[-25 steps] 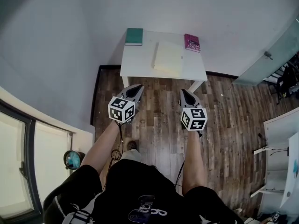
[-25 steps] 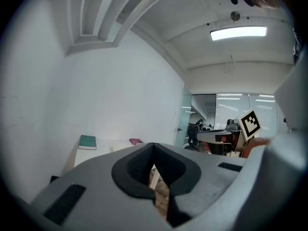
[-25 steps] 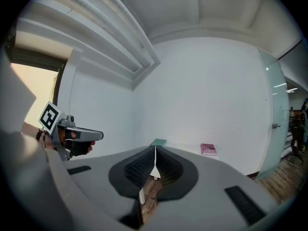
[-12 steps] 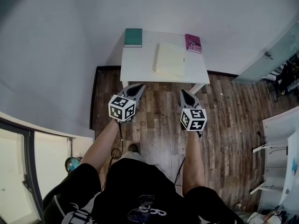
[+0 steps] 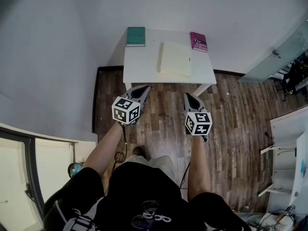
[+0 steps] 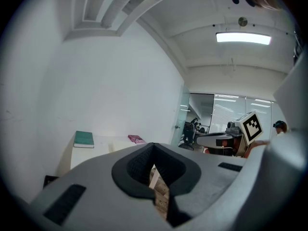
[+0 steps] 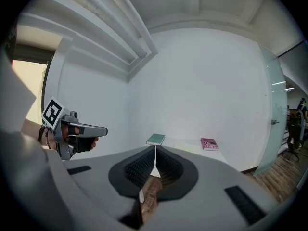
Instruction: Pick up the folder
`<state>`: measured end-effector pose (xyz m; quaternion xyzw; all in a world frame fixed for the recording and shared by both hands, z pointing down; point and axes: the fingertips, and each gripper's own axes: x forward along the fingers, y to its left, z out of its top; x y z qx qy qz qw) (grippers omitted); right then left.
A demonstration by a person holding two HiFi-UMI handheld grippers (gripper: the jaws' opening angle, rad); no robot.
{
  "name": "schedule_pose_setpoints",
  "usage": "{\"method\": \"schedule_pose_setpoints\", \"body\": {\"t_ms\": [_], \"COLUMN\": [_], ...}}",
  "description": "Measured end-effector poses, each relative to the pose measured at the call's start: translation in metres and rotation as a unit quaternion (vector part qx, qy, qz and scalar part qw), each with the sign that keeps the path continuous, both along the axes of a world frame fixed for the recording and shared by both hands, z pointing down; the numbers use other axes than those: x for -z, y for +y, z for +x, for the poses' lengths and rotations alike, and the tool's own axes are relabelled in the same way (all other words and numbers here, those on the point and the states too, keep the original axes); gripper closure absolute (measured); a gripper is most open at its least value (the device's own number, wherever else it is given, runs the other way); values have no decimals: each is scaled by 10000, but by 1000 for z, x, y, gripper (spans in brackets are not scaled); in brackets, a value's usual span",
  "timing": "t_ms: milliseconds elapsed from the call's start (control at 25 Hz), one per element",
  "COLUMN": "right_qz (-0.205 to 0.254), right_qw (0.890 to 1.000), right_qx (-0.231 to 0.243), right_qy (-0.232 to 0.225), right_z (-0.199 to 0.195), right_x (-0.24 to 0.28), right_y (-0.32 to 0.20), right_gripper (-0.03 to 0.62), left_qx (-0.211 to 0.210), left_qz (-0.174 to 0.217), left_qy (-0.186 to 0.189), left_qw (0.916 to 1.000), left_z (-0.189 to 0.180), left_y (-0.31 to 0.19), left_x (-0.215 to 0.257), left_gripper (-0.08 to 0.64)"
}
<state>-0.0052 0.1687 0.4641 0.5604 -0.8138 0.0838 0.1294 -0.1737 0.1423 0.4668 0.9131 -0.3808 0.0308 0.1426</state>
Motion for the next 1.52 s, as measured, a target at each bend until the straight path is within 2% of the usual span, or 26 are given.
{"method": "schedule_pose_setpoints", "body": {"t_ms": [240, 480, 800, 920, 1040, 1240, 1320, 1520], "right_qz": [31, 83, 220, 178, 110, -22, -46, -100], "right_qw": [10000, 9991, 9988, 9988, 9988, 9985, 9989, 9991], "right_qx": [-85, -394, -431, -446, -472, -506, -428, -350], "right_qy": [-27, -134, -83, -71, -113, -221, -171, -193], "right_z": [6, 23, 49, 62, 74, 92, 97, 117], "right_x": [2, -3, 7, 4, 1, 0, -1, -3], "right_y": [1, -9, -38, -55, -74, -108, -124, -167], "right_gripper": [568, 568, 568, 568, 568, 568, 568, 568], "left_qx": [-65, -32, -69, 11, 86, 83, 222, 565], "left_qz": [-26, 1, 260, 331, 232, 67, -44, -180], "left_qy": [-30, 52, 82, -28, -33, 352, 434, 365], "left_qw": [10000, 10000, 9996, 9994, 9997, 9993, 9988, 9976], "left_z": [4, 12, 32, 36, 42, 57, 58, 63], "left_y": [-2, -18, -48, -68, -88, -120, -134, -167], "left_x": [-2, 2, 17, 20, 23, 28, 21, 13], "left_gripper": [538, 538, 538, 538, 538, 538, 538, 538]}}
